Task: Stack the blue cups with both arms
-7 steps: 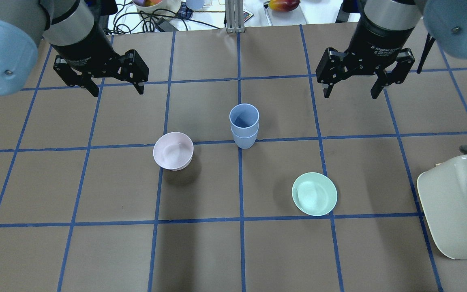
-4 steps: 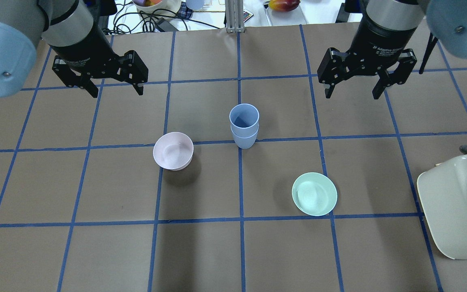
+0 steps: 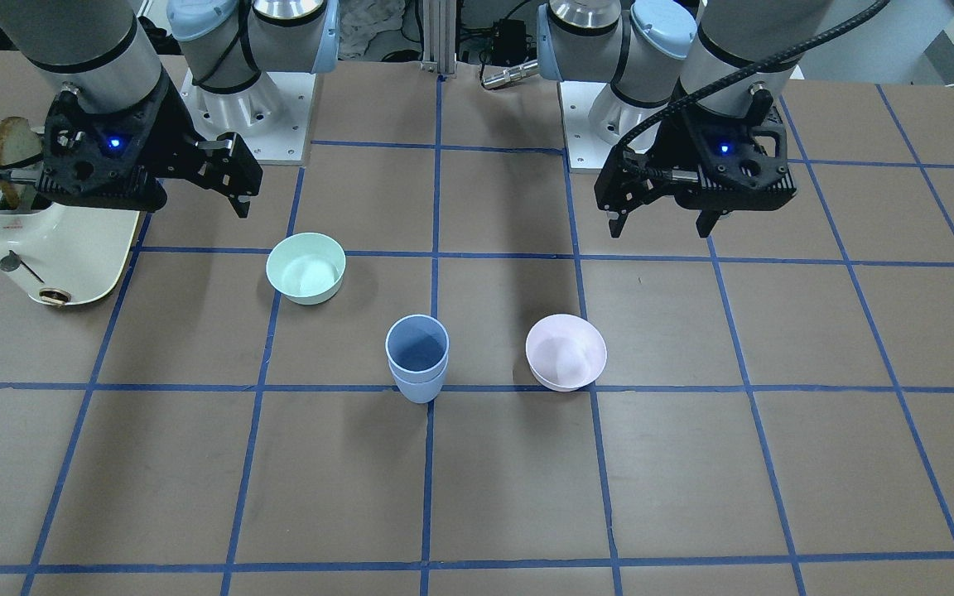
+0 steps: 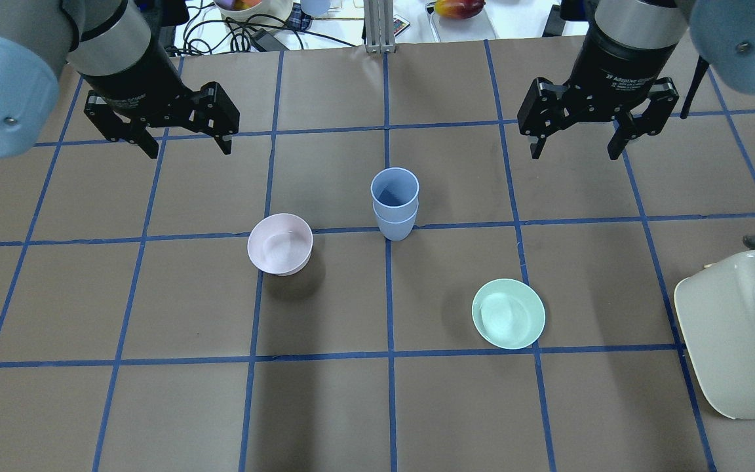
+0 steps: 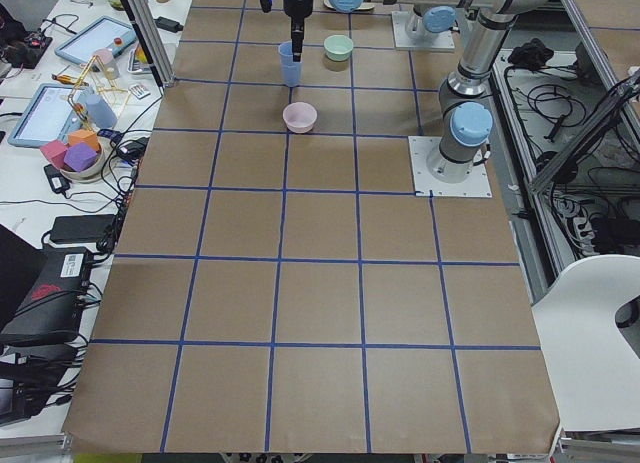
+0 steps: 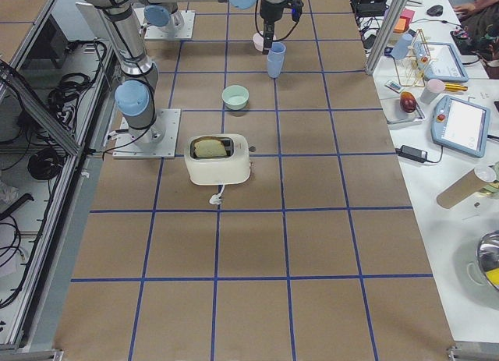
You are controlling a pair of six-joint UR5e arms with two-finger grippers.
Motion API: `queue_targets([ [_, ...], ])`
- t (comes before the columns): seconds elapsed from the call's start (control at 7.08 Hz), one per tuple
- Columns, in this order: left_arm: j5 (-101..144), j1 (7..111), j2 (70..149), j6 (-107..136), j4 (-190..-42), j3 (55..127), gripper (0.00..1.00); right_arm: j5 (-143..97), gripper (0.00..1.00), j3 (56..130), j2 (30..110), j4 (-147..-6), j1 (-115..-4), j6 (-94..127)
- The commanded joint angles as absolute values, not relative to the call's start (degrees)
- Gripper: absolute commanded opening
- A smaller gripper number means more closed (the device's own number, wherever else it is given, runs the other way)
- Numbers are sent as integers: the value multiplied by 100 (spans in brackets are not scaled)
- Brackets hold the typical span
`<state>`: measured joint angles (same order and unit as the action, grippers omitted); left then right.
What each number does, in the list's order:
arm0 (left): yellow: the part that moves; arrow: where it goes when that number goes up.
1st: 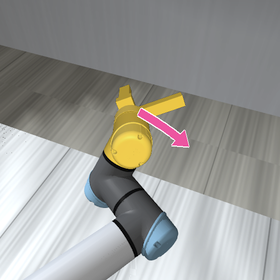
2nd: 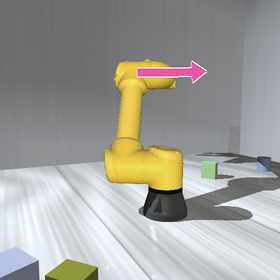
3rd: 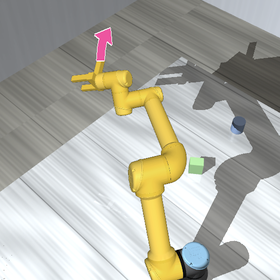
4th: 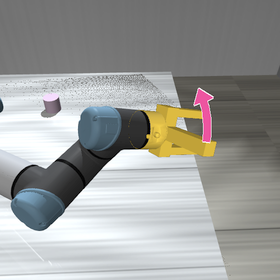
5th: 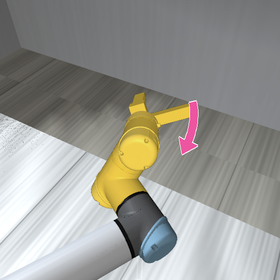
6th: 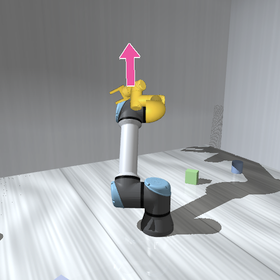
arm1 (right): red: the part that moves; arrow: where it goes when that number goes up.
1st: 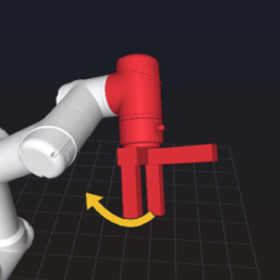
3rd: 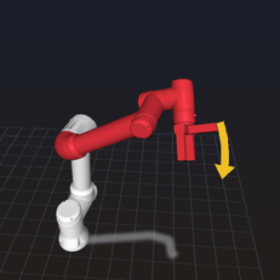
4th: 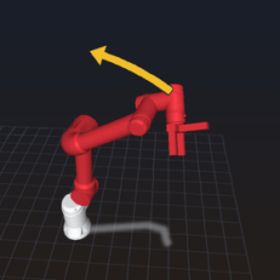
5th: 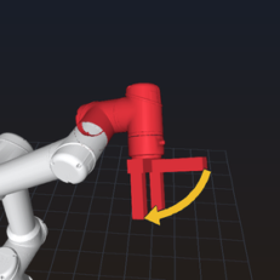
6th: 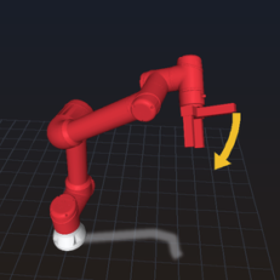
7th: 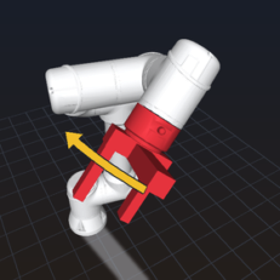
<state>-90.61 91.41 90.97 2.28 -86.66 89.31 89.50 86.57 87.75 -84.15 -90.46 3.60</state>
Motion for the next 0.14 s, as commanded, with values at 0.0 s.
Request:
queue_targets([
  [0.0,-9062,9141,9097,229,-8666,8947,100,8956,100,8657,8771,-8446,-9061,352],
])
